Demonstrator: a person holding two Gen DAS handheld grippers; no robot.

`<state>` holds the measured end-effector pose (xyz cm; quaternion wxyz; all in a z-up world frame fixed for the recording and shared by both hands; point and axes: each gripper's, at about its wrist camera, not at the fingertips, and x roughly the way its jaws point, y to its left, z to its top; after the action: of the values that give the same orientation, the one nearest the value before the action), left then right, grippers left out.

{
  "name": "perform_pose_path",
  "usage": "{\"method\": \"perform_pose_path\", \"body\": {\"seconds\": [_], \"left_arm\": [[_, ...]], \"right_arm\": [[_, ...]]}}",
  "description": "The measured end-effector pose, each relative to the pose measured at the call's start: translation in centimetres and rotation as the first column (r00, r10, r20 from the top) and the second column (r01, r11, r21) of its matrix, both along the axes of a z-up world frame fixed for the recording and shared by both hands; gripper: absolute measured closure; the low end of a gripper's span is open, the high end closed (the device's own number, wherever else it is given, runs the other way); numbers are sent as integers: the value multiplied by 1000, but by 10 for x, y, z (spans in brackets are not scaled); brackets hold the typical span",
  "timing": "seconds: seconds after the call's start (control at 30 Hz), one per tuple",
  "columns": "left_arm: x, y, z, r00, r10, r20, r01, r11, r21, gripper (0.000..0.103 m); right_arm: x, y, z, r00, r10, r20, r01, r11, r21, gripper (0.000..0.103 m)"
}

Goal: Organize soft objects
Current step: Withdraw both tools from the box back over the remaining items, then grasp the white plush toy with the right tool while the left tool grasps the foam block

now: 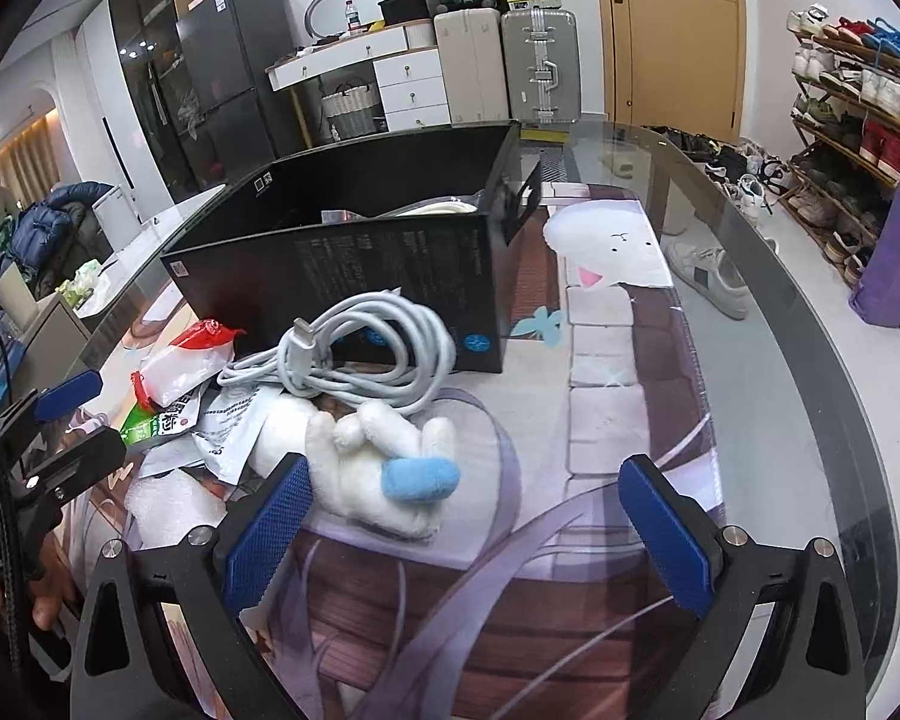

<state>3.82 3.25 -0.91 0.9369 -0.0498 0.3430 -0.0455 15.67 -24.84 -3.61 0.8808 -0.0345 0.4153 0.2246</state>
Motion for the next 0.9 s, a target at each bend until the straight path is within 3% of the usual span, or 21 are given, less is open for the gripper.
{"method": "perform_pose_path", "body": {"seconds": [0.23,0.63,0.8,0.9], "left_arm": [[1,-3,-1,1000,-4,2,4,1000,13,0],[0,-1,-1,1000,-12,-1,12,1000,1,0],[-2,-1,-1,1000,-18,5,18,1000,-4,0],[-3,-4,-1,1000,-29,6,29,1000,10,0]], "right_arm": [[4,-18,-3,1000,-23,-13,23,1000,1,1],[6,-7,-2,999,25,-25,-24,999,30,1],[1,-4,0,997,76,-13,-75,995,72,21],[-2,-5,-1,996,92,-11,-90,991,99,28]]}}
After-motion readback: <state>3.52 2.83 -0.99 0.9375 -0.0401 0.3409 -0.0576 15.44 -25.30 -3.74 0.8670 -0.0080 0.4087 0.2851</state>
